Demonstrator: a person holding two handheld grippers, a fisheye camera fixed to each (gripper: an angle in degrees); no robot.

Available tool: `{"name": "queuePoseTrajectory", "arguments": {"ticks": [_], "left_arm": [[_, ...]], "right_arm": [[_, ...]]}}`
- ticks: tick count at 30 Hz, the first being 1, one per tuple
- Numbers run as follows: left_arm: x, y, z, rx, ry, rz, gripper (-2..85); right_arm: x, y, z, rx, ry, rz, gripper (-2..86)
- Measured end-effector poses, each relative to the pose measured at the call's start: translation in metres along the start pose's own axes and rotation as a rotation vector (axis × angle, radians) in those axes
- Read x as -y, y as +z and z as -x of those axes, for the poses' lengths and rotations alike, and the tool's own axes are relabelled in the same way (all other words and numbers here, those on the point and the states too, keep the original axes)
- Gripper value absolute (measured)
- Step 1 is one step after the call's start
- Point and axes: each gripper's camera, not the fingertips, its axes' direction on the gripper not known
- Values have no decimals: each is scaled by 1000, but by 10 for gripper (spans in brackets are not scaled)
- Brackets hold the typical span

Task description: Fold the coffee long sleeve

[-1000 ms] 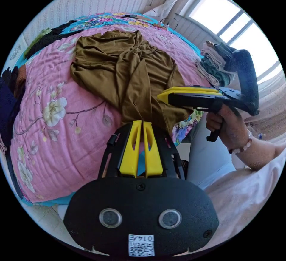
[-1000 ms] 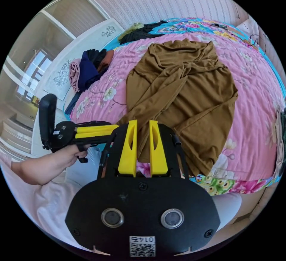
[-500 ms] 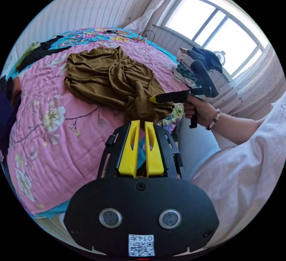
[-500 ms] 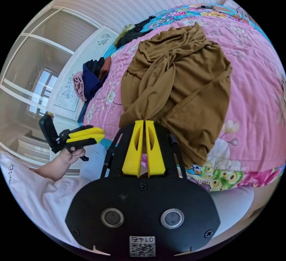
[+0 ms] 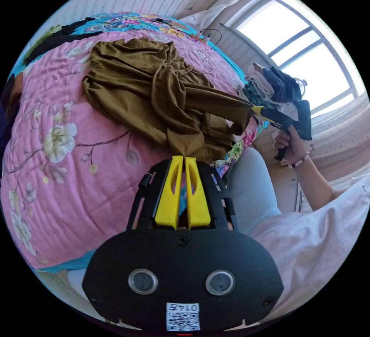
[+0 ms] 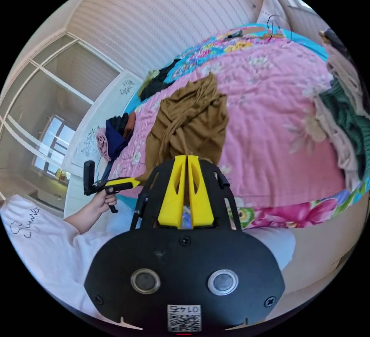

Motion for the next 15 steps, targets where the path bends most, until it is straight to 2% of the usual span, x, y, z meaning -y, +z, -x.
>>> {"name": "queuePoseTrajectory", "arguments": {"ticks": [6, 9, 12, 15], "left_arm": [[-53, -167, 70, 129, -182, -334, -10], [-66, -208, 87, 203, -212, -377, -10], [-62, -217, 72, 92, -129, -433, -10], [-38, -208, 35, -57, 14, -457, -9]], "right_arm": [[43, -107, -49, -269, 40, -174, 2], [56, -109, -57, -144, 42, -68, 2], [48, -67, -25, -23, -80, 78, 1], [20, 6, 29, 301, -202, 282, 1]]}}
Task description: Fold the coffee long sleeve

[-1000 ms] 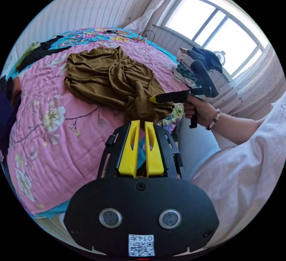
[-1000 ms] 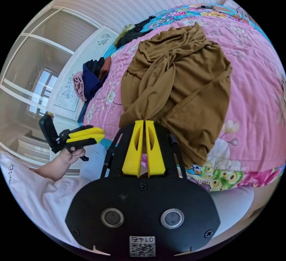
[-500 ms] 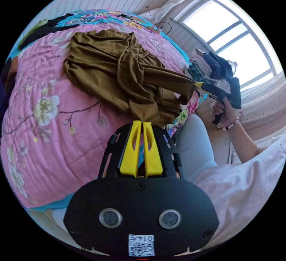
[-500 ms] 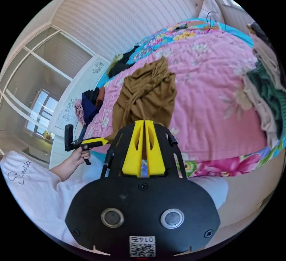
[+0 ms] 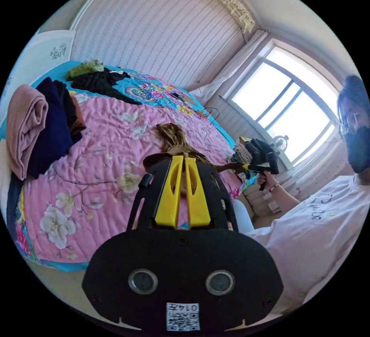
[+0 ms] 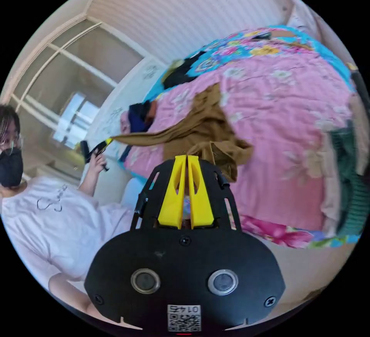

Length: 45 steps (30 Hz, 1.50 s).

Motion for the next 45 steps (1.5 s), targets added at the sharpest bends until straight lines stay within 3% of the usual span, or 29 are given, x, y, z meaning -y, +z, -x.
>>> {"name": "queuePoseTrajectory", "arguments": {"ticks": [4, 8, 12, 16, 20, 21, 24, 28, 33, 37, 40, 43, 45], "left_arm": [[42, 52, -84, -335, 226, 24, -7], [44, 111, -156, -476, 400, 216, 7], [8, 129, -137, -427, 345, 329, 51], [-31, 112, -57, -216, 55, 351, 57], [-59, 115, -10, 112, -48, 396, 75], [-65, 126, -3, 159, -67, 421, 87], [-78, 169, 9, 220, -89, 511, 96], [-90, 218, 32, 170, -163, 673, 1], [-66, 151, 55, 184, -216, 439, -9], [-38, 61, 93, 513, -175, 306, -8], [-31, 9, 135, 747, -291, 219, -4], [-37, -14, 163, 713, -459, 149, 34], [-41, -11, 153, 679, -442, 115, 54]], "right_arm": [[6, 132, 77, 387, -143, 193, 1], [6, 171, 125, 320, -235, 201, 2], [-16, 154, 104, 121, -184, 305, 3], [-53, 110, 71, 37, -67, 333, 6], [-66, 66, 53, -228, 46, 137, 37], [-65, 55, 46, -345, 110, 62, 82], [-61, 54, 25, -556, 239, -2, 129], [-49, 68, 5, -585, 329, 142, 50], [-30, -9, 24, -660, 226, 41, 4], [-20, -113, 40, -891, 234, -169, 4], [-17, -157, 38, -1016, 292, -222, 15], [-21, -163, 30, -1016, 339, -194, 44], [-29, -157, 29, -1000, 385, -185, 61]]}}
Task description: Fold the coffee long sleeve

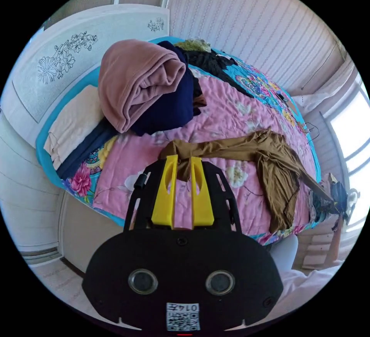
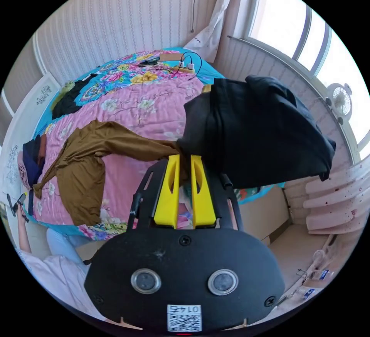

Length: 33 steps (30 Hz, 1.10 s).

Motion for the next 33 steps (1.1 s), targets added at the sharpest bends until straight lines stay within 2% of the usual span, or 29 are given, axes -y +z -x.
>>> {"name": "queuePoseTrajectory", "arguments": {"ticks": [3, 7, 8, 10, 12, 14, 16, 18, 20, 22, 26, 30, 33], "left_arm": [[-27, 15, -56, -97, 176, 53, 58], [-90, 79, -176, -406, 418, 277, 72], [-100, 90, -193, -433, 462, 317, 77], [-129, 132, -246, -415, 553, 439, 90], [-137, 156, -266, -389, 578, 479, 91], [-137, 172, -271, -379, 578, 507, 78], [-132, 181, -265, -418, 575, 535, 50], [-128, 184, -255, -490, 529, 559, 23], [-126, 180, -245, -514, 504, 550, 6], [-123, 166, -236, -522, 534, 521, -4], [-117, 138, -208, -573, 544, 507, -8], [-120, 120, -177, -636, 505, 501, -9], [-145, 137, -184, -574, 564, 578, -10]], "right_arm": [[-29, 6, 21, -83, 44, 9, 103], [-74, 27, 87, -28, -21, -5, 121], [-78, 31, 96, -5, -30, 7, 122], [-91, 49, 134, 239, -96, 29, 126], [-95, 66, 166, 430, -195, 122, 132], [-101, 81, 200, 499, -325, 197, 139], [-108, 101, 232, 398, -453, 241, 150], [-110, 117, 239, 321, -484, 259, 137], [-107, 122, 234, 302, -468, 264, 109], [-99, 110, 212, 372, -417, 240, 31], [-98, 87, 164, 433, -340, 194, 15], [-112, 93, 122, 603, -255, 277, 8], [-127, 117, 105, 633, -148, 369, 7]]}}
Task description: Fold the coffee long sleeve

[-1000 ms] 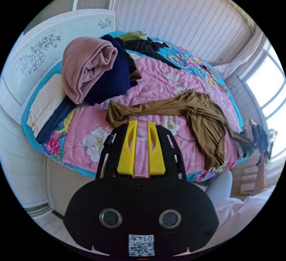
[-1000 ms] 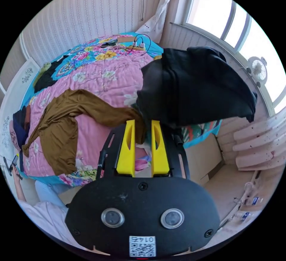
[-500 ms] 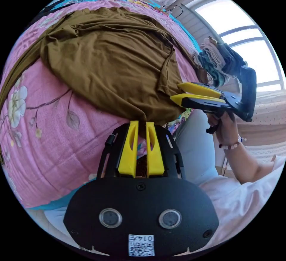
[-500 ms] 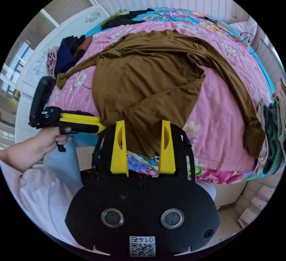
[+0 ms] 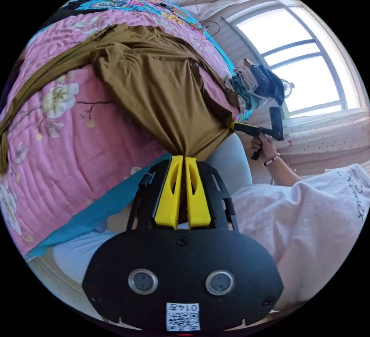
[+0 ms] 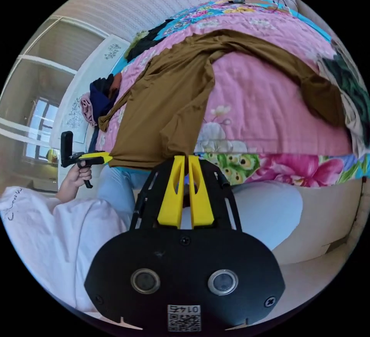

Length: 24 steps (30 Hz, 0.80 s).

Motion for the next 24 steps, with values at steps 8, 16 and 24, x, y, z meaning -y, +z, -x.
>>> {"name": "queuePoseTrajectory", "arguments": {"ticks": [8, 16, 24], "left_arm": [[-3, 55, 8, 76, -23, 102, -10], [-5, 65, 16, 75, -53, 79, -5], [-11, 59, 14, 111, -63, 48, 43]], "right_arm": [[-11, -5, -38, -200, 170, 45, 7], [25, -2, -45, -261, 75, 7, 86], [51, 14, -71, -303, 29, 203, 40]]}}
